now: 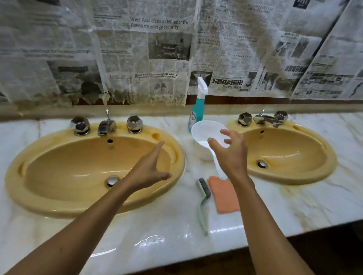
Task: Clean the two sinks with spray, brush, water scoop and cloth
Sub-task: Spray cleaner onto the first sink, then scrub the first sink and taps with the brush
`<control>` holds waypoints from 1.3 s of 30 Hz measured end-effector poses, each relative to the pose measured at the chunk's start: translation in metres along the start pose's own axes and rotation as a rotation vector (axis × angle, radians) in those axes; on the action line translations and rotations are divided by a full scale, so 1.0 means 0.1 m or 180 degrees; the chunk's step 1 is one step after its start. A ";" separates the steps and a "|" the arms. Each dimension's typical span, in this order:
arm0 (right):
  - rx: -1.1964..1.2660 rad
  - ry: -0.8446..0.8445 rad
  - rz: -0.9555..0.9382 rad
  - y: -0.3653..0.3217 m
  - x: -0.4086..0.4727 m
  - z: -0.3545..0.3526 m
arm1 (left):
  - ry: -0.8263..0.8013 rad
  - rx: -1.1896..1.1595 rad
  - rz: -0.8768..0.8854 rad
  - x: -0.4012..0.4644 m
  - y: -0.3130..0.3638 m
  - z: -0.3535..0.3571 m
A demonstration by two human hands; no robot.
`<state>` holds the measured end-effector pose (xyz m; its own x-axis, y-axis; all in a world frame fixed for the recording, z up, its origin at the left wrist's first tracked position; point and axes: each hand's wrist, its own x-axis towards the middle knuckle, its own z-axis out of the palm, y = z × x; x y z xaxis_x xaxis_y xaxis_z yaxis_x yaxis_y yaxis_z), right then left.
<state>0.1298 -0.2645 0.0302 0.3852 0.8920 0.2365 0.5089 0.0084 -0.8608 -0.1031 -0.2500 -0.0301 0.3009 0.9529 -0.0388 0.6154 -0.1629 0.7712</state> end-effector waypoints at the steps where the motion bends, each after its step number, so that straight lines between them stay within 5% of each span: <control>1: 0.0008 0.0010 -0.0024 -0.01 -0.14 -0.01 | 0.0004 -0.0014 0.0023 -0.14 -0.04 0.05; 8: -0.0128 -0.0019 0.0312 0.23 -0.97 -0.03 | 0.0046 0.0138 0.0173 -0.90 -0.20 0.48; 16: -0.0896 -0.0811 0.0770 0.87 -1.34 0.20 | -0.0030 0.0997 0.0270 -1.11 -0.35 1.06; 22: -0.1647 -0.1207 0.0499 1.07 -1.38 0.34 | 0.0065 0.1820 0.0643 -1.23 -0.54 1.37; 29: -0.1055 -0.1326 0.0677 1.13 -1.32 0.30 | 0.0198 0.1228 0.0510 -1.24 -0.55 1.36; 39: -0.0311 -0.1565 0.0404 0.87 -1.63 0.39 | 0.1389 0.0159 -0.0294 -1.57 -0.58 0.89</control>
<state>0.0815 -0.3914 -0.1005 0.0531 0.9905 -0.1270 0.5603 -0.1349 -0.8172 -0.1213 -0.4124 -0.1256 -0.0858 0.9810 0.1739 0.6629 -0.0741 0.7450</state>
